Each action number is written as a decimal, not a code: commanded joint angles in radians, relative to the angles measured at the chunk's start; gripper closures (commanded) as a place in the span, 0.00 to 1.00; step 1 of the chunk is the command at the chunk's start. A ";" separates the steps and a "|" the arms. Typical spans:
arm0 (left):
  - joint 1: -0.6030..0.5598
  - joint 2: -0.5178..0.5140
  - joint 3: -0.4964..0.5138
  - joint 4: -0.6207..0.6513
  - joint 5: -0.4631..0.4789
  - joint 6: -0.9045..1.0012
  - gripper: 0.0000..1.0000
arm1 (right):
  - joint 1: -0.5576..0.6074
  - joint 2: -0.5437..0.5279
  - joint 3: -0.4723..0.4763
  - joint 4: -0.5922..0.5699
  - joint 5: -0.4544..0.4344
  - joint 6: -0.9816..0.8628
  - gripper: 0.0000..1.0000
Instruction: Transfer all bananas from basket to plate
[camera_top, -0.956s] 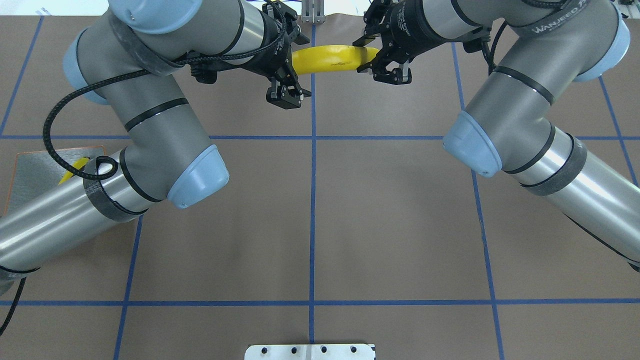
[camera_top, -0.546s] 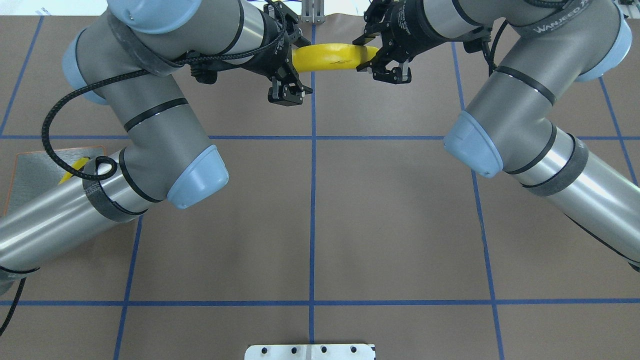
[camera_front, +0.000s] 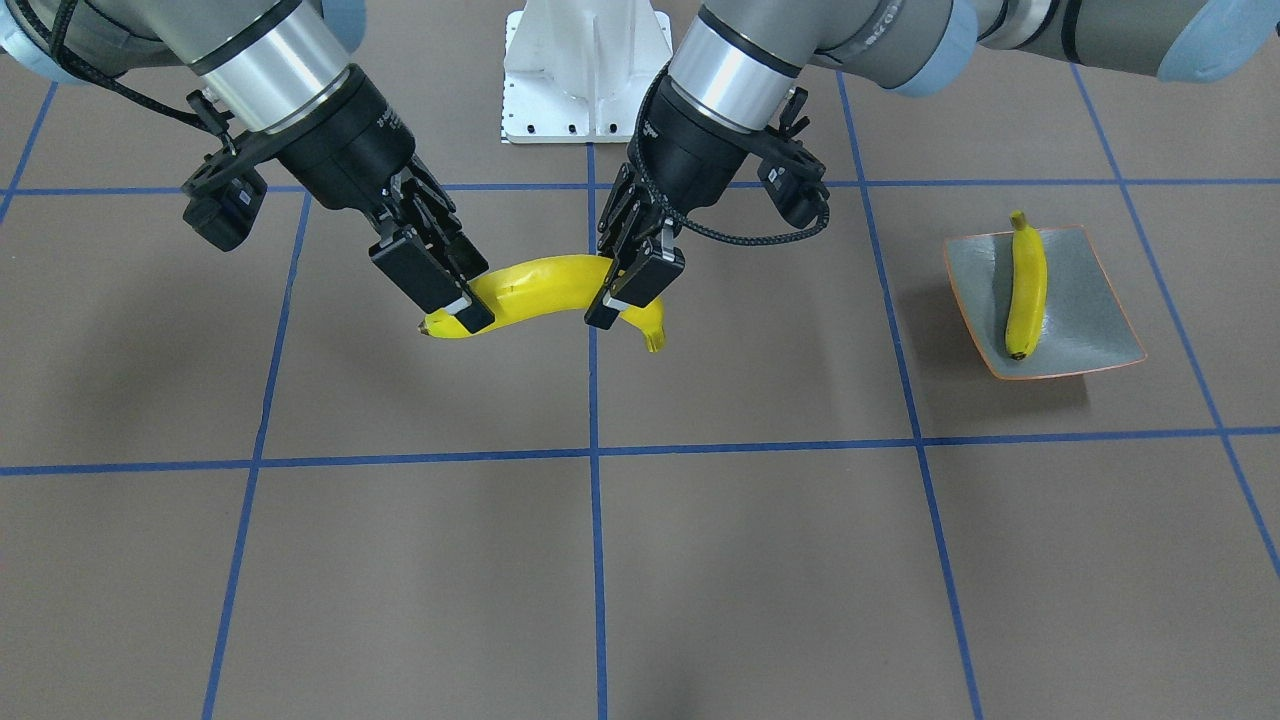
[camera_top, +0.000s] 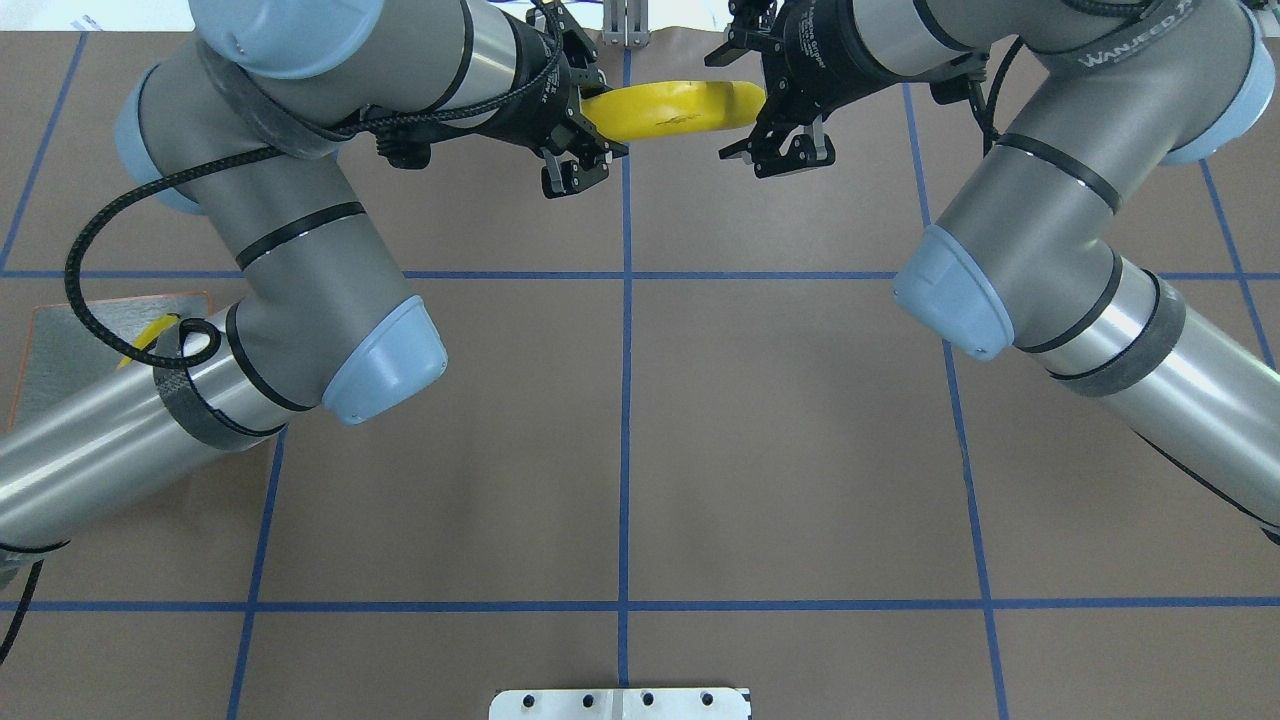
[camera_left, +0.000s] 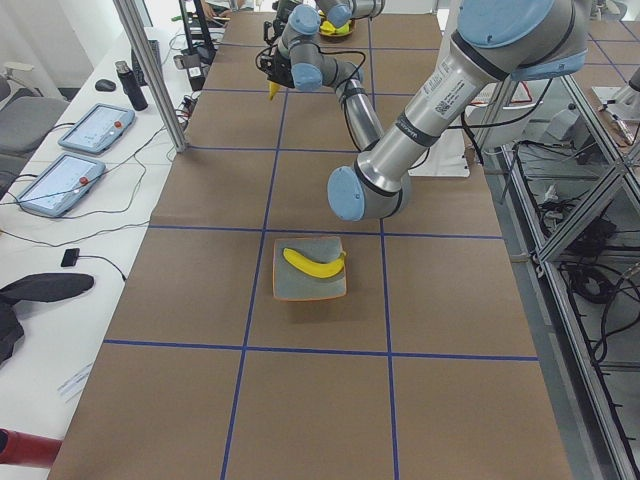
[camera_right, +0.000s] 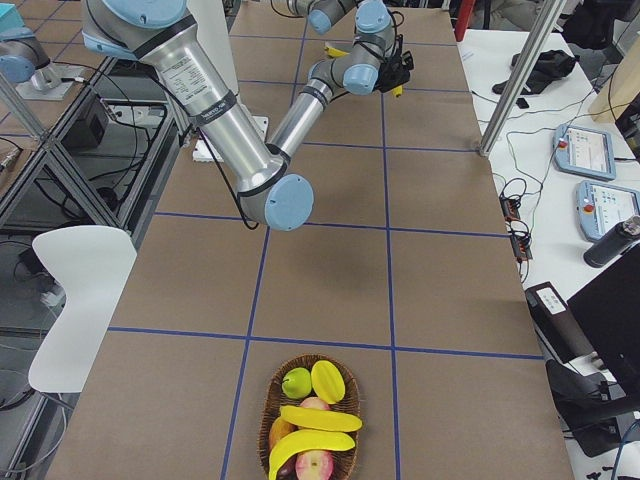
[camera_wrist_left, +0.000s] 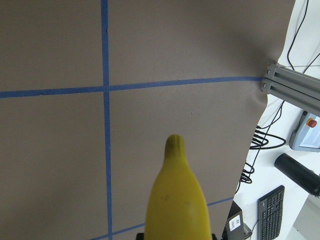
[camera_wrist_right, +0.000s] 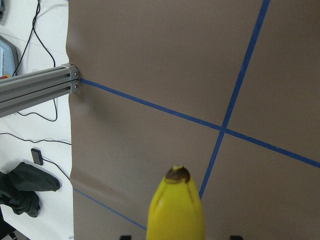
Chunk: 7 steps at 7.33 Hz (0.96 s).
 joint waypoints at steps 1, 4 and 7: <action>0.000 0.037 -0.030 -0.007 0.000 0.021 1.00 | 0.018 -0.048 0.032 0.034 0.006 -0.007 0.00; -0.008 0.280 -0.258 -0.007 -0.051 0.299 1.00 | 0.048 -0.136 0.057 0.034 0.008 -0.164 0.00; -0.061 0.547 -0.398 -0.010 -0.238 0.734 1.00 | 0.061 -0.209 0.055 0.034 0.003 -0.422 0.00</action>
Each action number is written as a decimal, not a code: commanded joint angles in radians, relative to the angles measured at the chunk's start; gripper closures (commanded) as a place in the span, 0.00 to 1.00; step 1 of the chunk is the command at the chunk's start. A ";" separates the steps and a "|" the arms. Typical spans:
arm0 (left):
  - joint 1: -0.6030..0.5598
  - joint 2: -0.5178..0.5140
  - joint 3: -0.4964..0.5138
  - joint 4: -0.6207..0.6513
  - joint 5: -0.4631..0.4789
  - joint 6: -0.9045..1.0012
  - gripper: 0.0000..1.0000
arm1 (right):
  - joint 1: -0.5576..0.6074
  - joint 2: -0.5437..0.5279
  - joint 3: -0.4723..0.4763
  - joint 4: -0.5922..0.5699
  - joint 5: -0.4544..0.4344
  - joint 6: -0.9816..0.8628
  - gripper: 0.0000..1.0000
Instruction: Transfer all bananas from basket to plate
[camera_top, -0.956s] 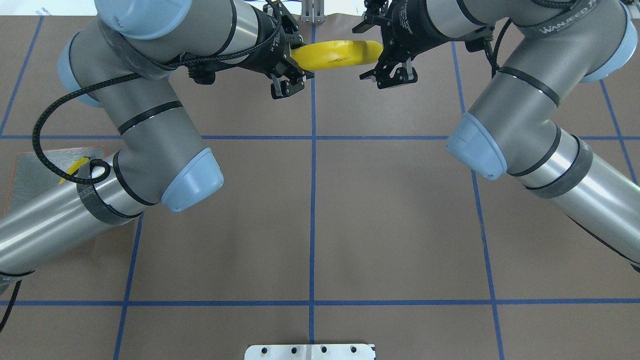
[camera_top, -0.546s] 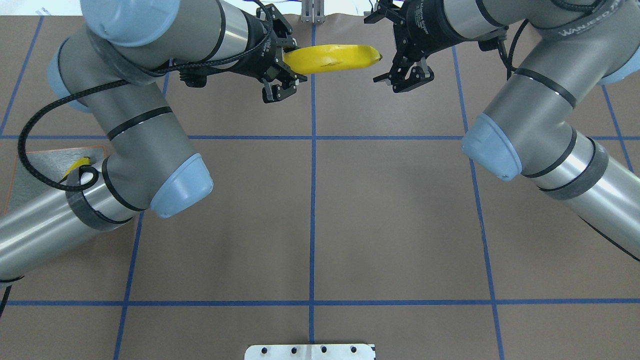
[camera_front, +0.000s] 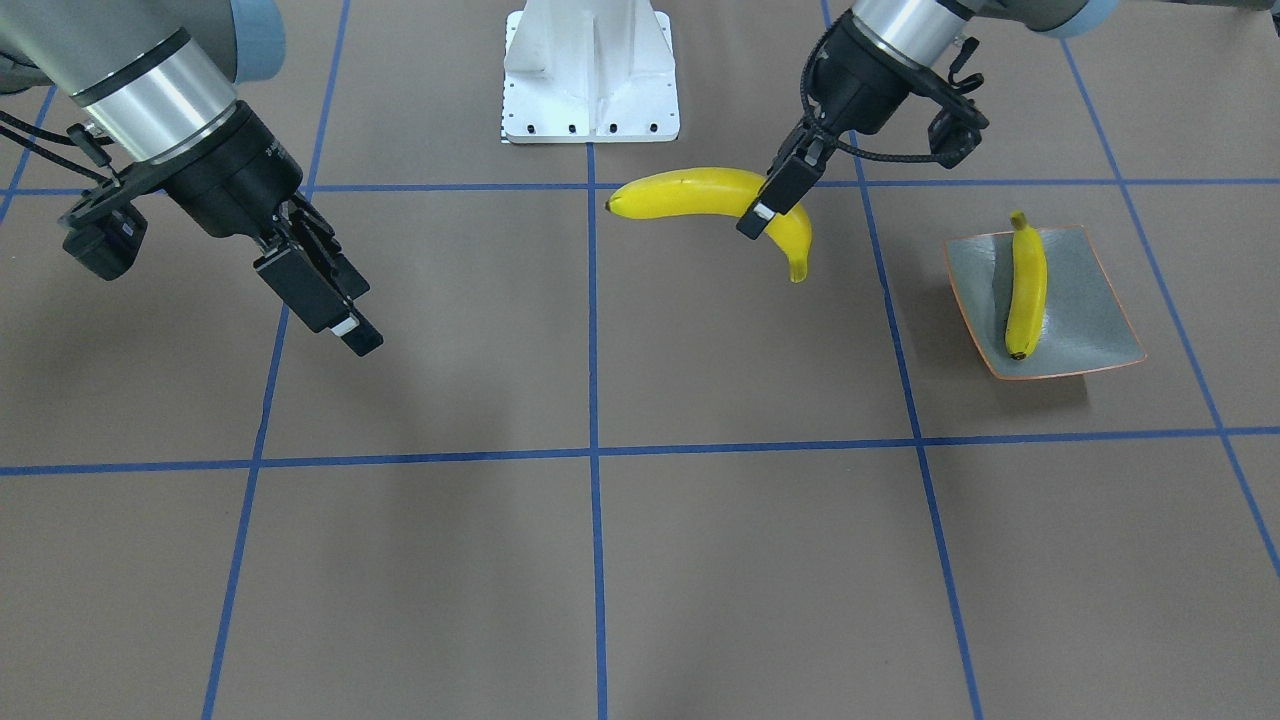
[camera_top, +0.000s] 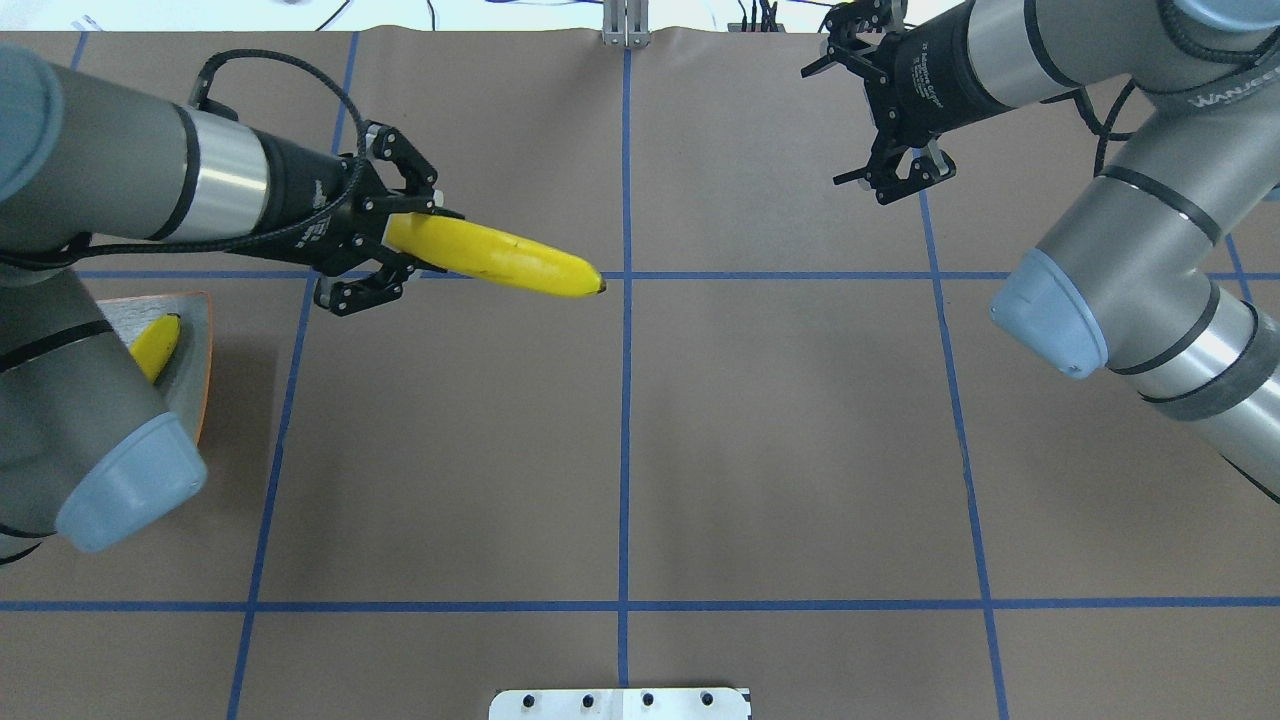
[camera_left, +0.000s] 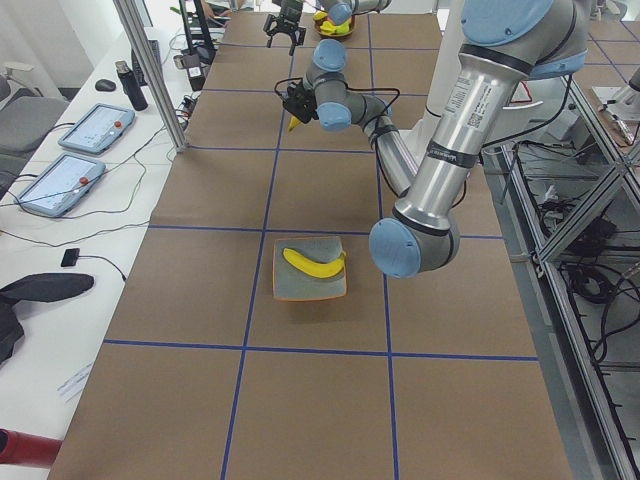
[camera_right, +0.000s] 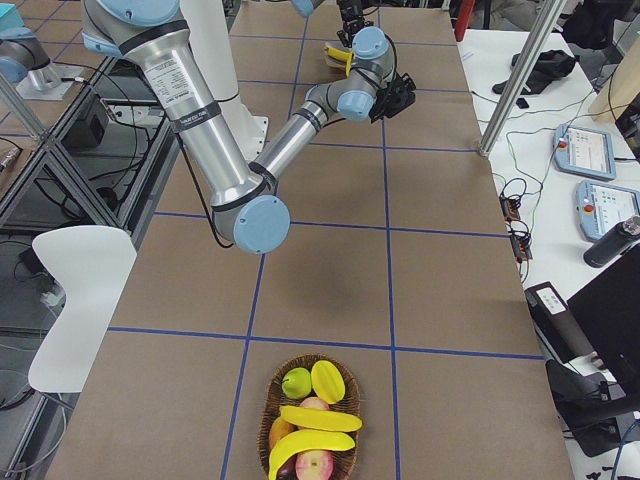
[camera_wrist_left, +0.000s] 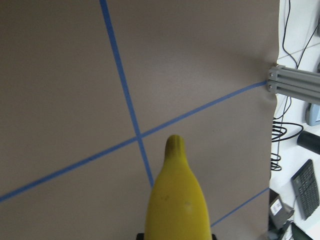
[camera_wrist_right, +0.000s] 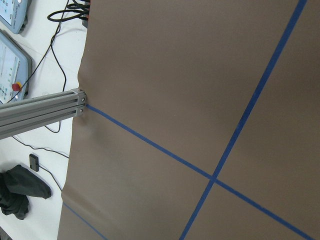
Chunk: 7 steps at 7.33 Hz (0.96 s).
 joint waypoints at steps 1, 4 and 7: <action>-0.112 0.184 -0.054 -0.004 -0.177 0.334 1.00 | 0.035 -0.074 0.001 0.000 0.011 -0.240 0.00; -0.329 0.385 -0.022 0.003 -0.377 0.867 1.00 | 0.075 -0.178 -0.009 0.000 0.000 -0.575 0.00; -0.462 0.429 0.131 0.011 -0.414 1.325 1.00 | 0.112 -0.250 -0.008 0.000 0.013 -0.716 0.00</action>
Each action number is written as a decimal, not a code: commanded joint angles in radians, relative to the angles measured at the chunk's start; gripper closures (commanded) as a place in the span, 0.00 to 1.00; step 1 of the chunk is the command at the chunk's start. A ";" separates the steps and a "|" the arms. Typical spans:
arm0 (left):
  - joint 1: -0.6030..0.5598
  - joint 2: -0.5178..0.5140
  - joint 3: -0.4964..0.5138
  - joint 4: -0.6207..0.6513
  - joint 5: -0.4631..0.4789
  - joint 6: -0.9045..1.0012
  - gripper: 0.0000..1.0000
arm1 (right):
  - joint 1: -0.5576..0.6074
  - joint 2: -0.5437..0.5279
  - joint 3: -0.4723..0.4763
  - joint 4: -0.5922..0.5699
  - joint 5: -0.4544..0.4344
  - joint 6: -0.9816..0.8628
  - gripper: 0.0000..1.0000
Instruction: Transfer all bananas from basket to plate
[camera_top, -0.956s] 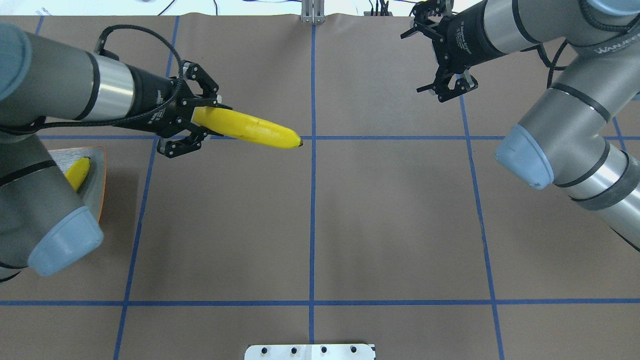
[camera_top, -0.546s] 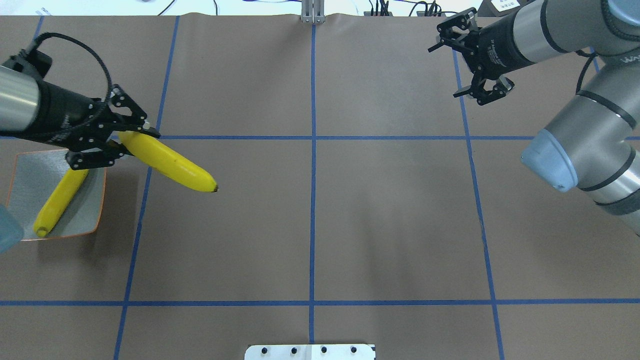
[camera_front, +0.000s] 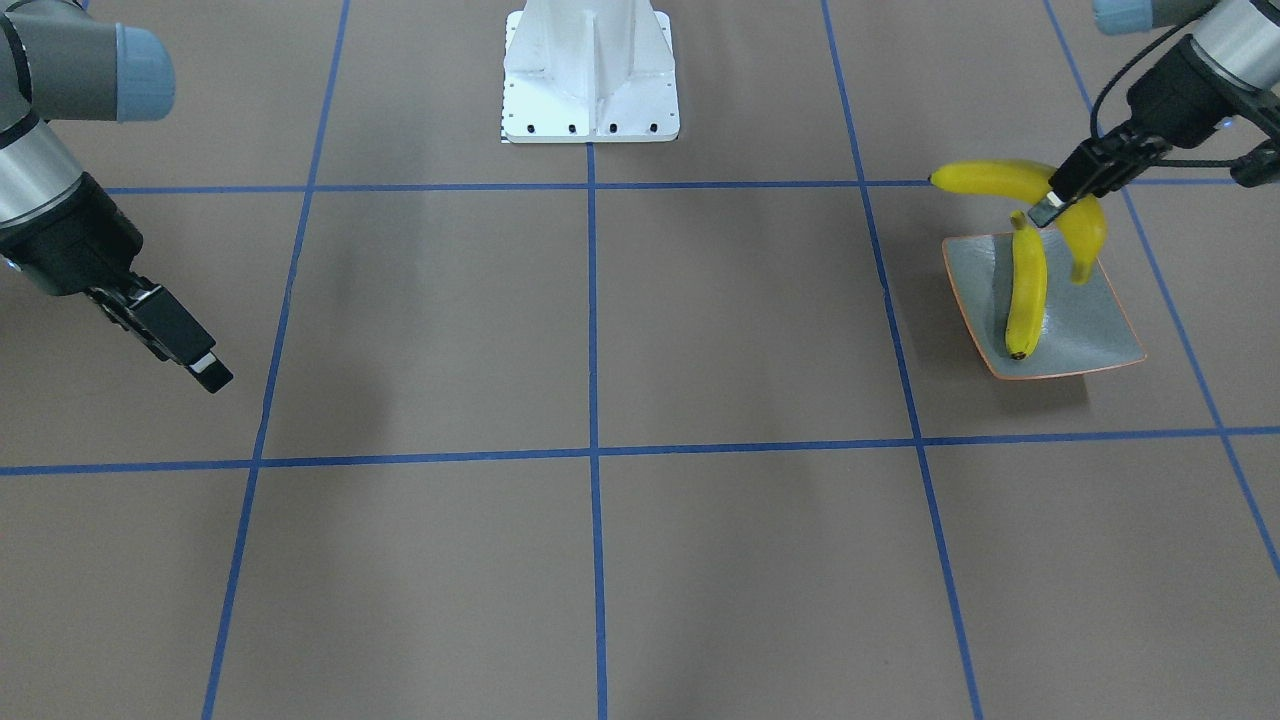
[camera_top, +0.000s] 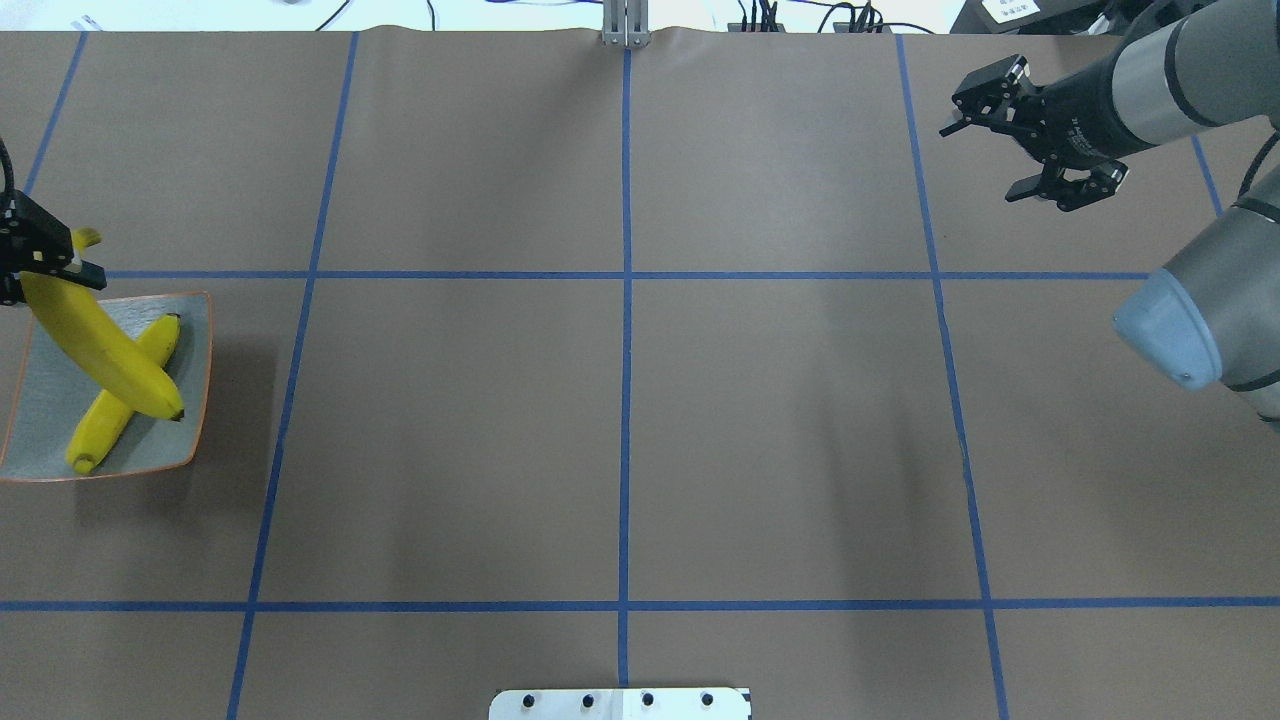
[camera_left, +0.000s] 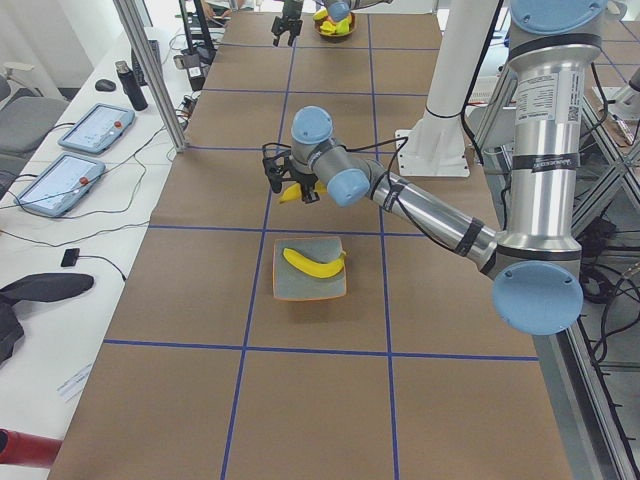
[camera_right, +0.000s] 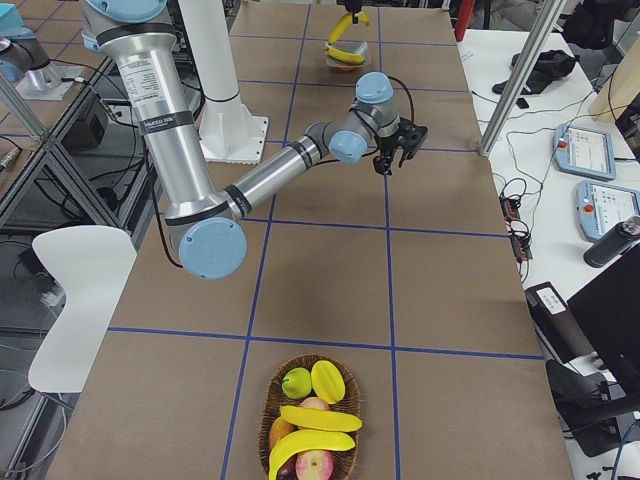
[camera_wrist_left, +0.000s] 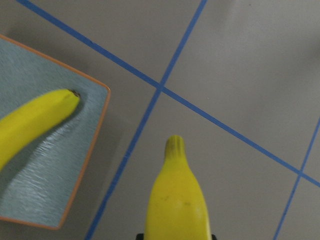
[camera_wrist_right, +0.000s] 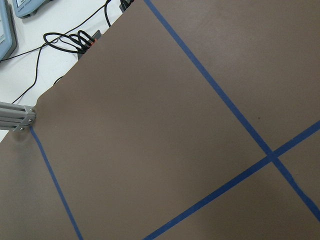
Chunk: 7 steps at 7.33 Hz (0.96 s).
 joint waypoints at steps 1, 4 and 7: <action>-0.082 0.019 0.110 0.009 -0.014 0.335 1.00 | 0.011 -0.034 0.001 0.000 0.002 -0.075 0.00; -0.093 0.014 0.116 0.249 0.109 0.676 1.00 | 0.014 -0.052 0.001 0.000 0.002 -0.080 0.00; 0.017 0.004 0.124 0.339 0.177 0.785 1.00 | 0.014 -0.054 0.000 0.000 0.004 -0.080 0.00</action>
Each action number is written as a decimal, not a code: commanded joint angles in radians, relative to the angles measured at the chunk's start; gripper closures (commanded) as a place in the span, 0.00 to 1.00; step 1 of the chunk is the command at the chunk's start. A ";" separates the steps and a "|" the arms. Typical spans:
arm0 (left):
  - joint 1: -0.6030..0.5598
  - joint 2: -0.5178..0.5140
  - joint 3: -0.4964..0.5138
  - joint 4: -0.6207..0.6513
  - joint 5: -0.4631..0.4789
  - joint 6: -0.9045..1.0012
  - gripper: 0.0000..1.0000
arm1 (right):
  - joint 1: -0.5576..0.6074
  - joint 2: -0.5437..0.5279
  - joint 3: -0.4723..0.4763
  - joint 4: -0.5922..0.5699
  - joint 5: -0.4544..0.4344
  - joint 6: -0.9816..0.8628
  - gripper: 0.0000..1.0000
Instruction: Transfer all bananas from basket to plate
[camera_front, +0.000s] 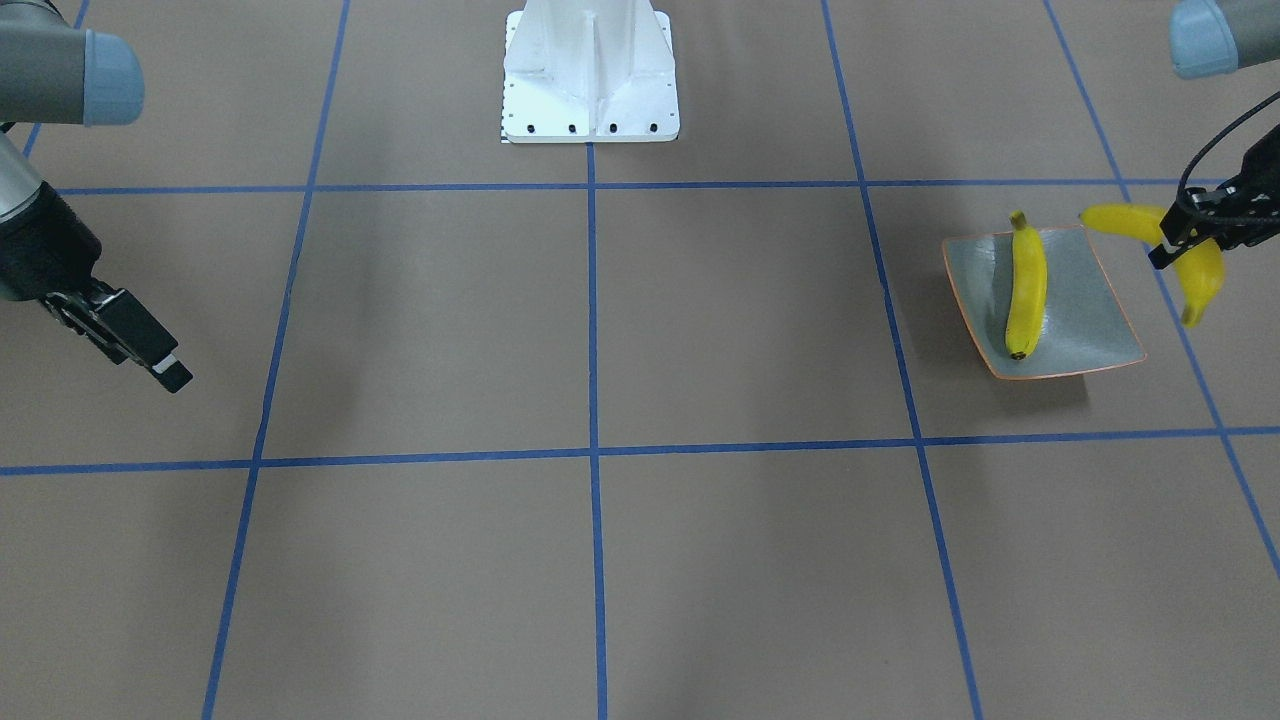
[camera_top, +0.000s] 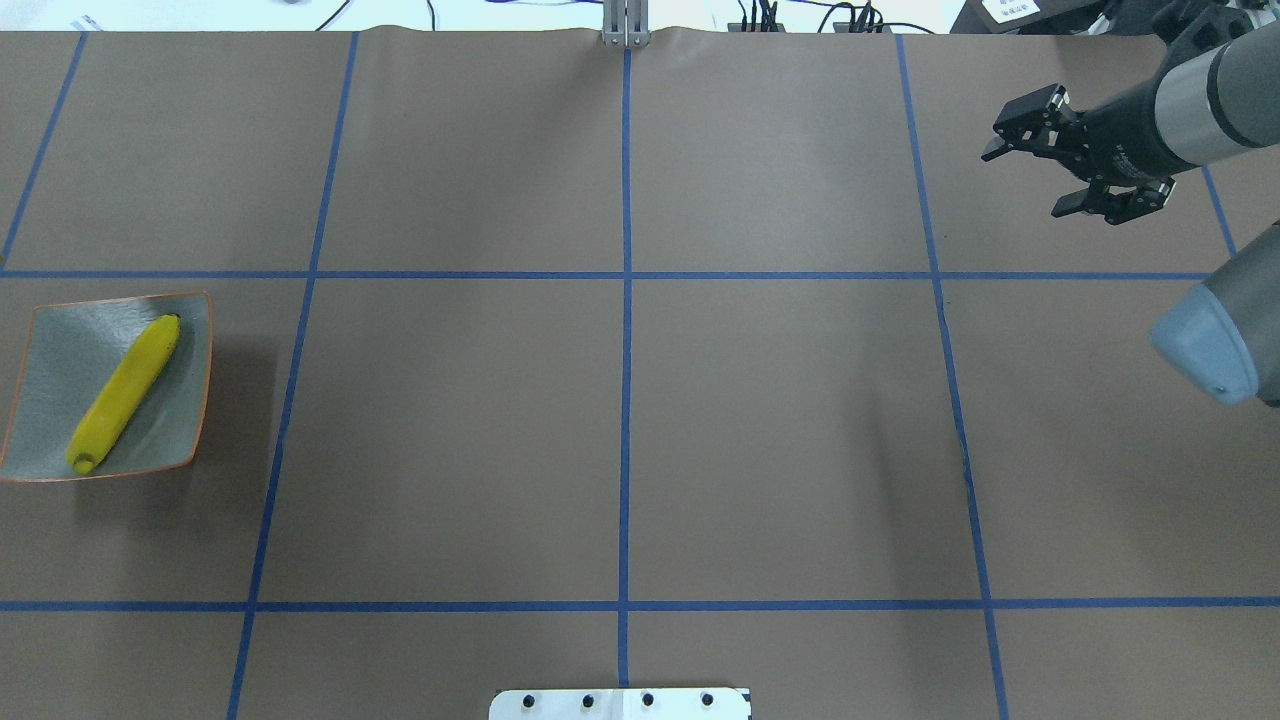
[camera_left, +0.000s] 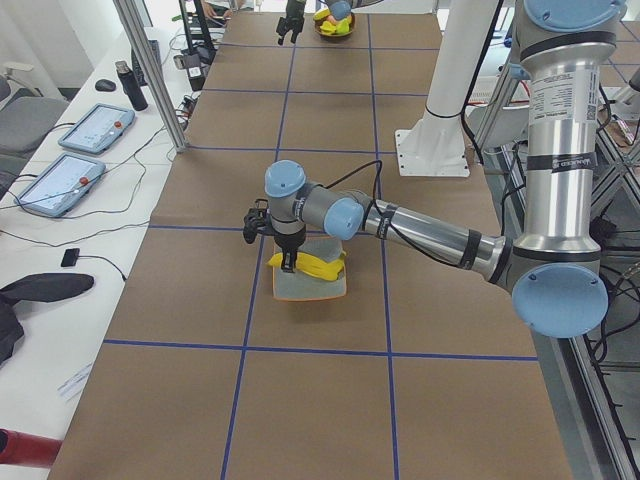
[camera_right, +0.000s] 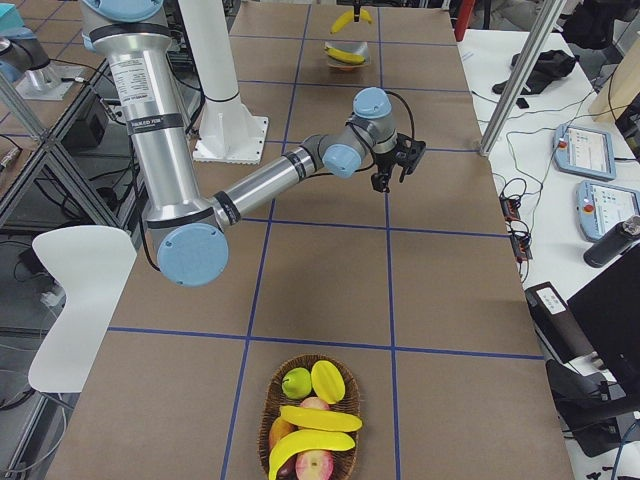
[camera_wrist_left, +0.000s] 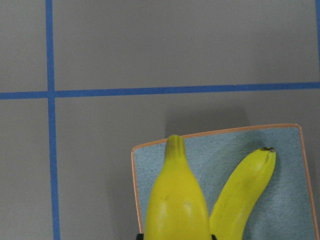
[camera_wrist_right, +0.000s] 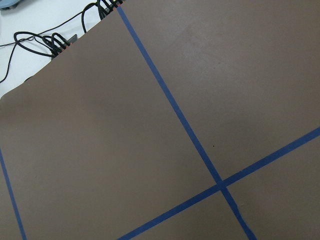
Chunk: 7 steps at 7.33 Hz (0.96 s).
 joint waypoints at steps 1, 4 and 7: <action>0.086 -0.014 0.002 0.041 0.034 0.027 1.00 | 0.000 -0.002 -0.002 0.000 0.000 0.000 0.00; 0.118 -0.080 0.044 0.092 0.082 0.027 1.00 | 0.000 0.000 -0.003 -0.002 -0.003 0.000 0.00; 0.135 -0.146 0.126 0.092 0.138 0.029 1.00 | 0.000 0.000 -0.005 -0.003 -0.006 0.001 0.00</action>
